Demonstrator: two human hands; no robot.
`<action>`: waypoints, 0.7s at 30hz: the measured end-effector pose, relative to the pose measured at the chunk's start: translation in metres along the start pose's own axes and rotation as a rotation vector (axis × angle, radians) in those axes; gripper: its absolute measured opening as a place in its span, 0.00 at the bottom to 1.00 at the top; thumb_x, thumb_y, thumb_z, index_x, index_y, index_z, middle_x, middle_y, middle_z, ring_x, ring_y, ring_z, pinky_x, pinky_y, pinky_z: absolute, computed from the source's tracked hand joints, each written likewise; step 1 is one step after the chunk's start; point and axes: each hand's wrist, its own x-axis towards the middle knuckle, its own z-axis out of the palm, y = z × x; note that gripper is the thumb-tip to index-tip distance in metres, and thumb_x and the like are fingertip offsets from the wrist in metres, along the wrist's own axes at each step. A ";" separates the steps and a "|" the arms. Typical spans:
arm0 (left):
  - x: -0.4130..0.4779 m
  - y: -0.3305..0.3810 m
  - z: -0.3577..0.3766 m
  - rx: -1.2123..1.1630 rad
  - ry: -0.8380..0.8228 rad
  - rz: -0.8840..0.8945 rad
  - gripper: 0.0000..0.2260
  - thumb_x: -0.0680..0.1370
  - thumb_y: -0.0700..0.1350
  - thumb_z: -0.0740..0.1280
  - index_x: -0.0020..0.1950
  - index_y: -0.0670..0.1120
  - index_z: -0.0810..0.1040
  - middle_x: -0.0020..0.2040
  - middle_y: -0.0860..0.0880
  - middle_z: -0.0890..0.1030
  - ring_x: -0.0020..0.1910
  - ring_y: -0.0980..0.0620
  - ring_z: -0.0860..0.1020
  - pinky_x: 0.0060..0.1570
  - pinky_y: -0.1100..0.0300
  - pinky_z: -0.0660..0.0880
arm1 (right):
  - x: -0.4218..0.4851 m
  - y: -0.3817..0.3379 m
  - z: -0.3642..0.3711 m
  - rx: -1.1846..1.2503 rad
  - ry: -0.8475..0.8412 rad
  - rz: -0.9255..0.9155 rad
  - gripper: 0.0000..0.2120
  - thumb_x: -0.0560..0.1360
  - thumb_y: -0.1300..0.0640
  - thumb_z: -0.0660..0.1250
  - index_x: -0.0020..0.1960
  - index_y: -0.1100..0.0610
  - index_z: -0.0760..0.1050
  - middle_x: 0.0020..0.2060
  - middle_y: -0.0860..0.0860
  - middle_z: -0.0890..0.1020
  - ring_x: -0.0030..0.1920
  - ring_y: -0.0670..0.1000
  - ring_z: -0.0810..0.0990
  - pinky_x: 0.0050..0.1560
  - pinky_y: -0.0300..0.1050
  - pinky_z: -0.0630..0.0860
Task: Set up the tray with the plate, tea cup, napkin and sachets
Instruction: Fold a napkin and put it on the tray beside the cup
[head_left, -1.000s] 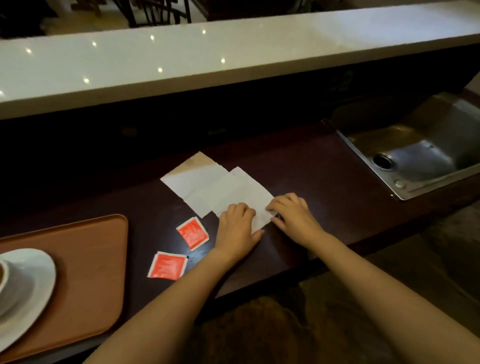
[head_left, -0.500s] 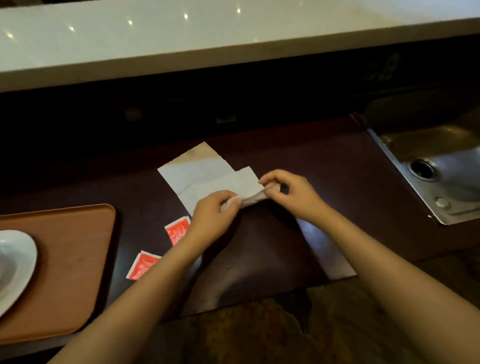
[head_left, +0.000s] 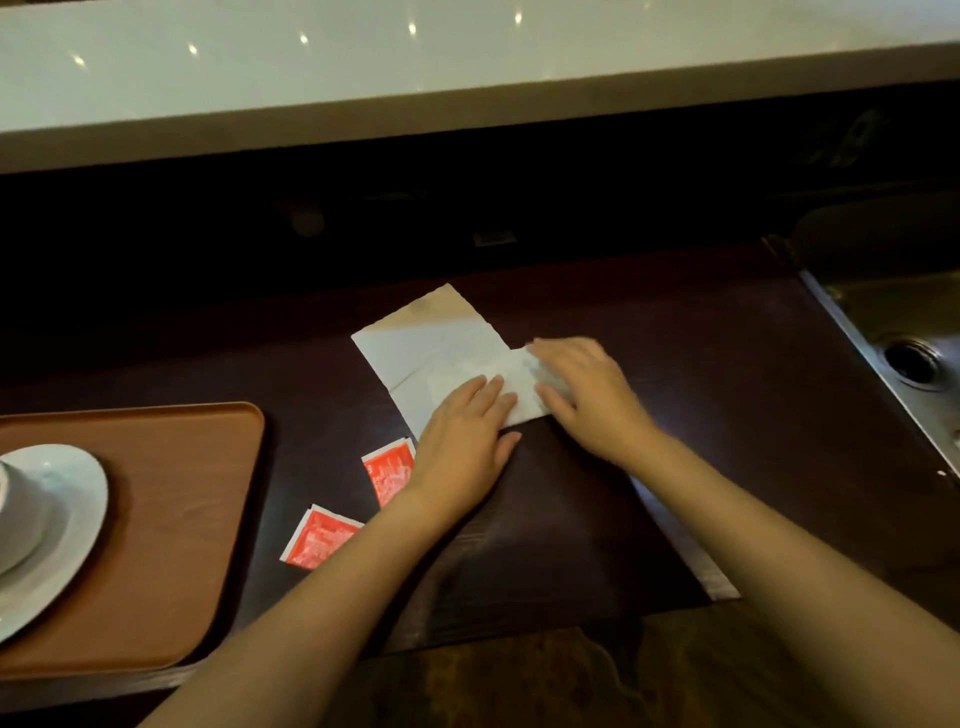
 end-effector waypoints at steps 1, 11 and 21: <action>0.001 -0.002 0.002 -0.004 -0.013 -0.022 0.22 0.78 0.53 0.57 0.71 0.47 0.64 0.74 0.48 0.63 0.73 0.49 0.59 0.72 0.57 0.53 | -0.012 0.000 0.002 -0.059 -0.057 -0.067 0.21 0.74 0.56 0.63 0.66 0.55 0.68 0.67 0.53 0.73 0.67 0.55 0.67 0.67 0.53 0.63; 0.009 -0.007 0.002 0.072 0.020 0.022 0.19 0.78 0.53 0.57 0.67 0.47 0.70 0.70 0.46 0.70 0.70 0.47 0.66 0.67 0.52 0.62 | -0.019 0.008 -0.002 -0.275 0.033 -0.168 0.07 0.71 0.63 0.67 0.48 0.61 0.80 0.50 0.57 0.84 0.51 0.59 0.81 0.52 0.55 0.76; 0.018 -0.001 -0.017 -0.137 0.224 -0.063 0.09 0.77 0.44 0.59 0.52 0.45 0.77 0.45 0.43 0.83 0.42 0.41 0.78 0.41 0.52 0.70 | 0.004 -0.024 -0.019 0.051 0.161 -0.083 0.03 0.72 0.60 0.63 0.44 0.58 0.76 0.40 0.52 0.81 0.43 0.52 0.77 0.46 0.48 0.74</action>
